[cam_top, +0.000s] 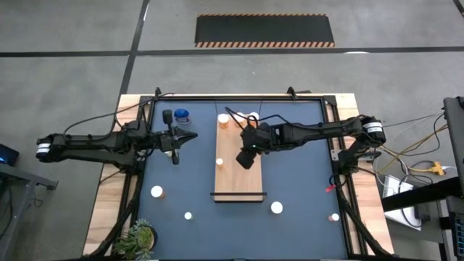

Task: Pick and place medicine bottles onto shelf by color
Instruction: Put the big orange pill bottle on the shelf aligned with the big orange pill bottles

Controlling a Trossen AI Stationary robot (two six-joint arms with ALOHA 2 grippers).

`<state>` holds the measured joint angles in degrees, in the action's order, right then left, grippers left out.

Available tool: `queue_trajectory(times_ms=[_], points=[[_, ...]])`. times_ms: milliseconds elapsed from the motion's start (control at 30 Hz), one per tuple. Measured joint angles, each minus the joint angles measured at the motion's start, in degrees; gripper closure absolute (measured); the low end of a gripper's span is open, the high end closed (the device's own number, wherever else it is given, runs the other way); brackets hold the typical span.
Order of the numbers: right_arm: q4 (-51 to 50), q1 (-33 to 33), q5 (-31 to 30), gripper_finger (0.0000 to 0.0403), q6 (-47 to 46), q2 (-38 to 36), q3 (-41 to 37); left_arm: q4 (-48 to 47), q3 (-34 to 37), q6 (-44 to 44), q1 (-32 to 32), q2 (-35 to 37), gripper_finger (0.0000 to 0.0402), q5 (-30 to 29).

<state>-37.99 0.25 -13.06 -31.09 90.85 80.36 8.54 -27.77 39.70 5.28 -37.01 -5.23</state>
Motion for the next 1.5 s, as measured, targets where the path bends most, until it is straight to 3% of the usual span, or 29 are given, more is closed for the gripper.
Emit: queue_trajectory(times_ms=[600, 967, 1233, 1400, 1500], points=[[-15.8, 0.0, 7.7, 0.0264, -13.1, -0.6, 0.0, 0.0, 0.0, 0.0, 0.0, 0.0, 0.0402, 0.0], [-34.6, 0.0, 13.5, 0.0267, -25.8, -3.5, 0.0, 0.0, 0.0, 0.0, 0.0, 0.0, 0.0402, 0.0], [-44.6, 1.3, 13.7, 0.021, -31.2, -4.9, -0.4, 0.0, 0.0, 0.0, 0.0, 0.0, 0.0402, 0.0], [-44.2, 6.2, 13.3, 0.0166, -20.5, -5.3, -0.6, 0.0, 0.0, 0.0, 0.0, -0.1, 0.0402, 0.0], [-43.4, 9.7, 6.4, 0.0148, -18.3, -5.8, -0.6, 0.0, 0.0, 0.0, 0.0, -0.1, 0.0402, 0.0]])
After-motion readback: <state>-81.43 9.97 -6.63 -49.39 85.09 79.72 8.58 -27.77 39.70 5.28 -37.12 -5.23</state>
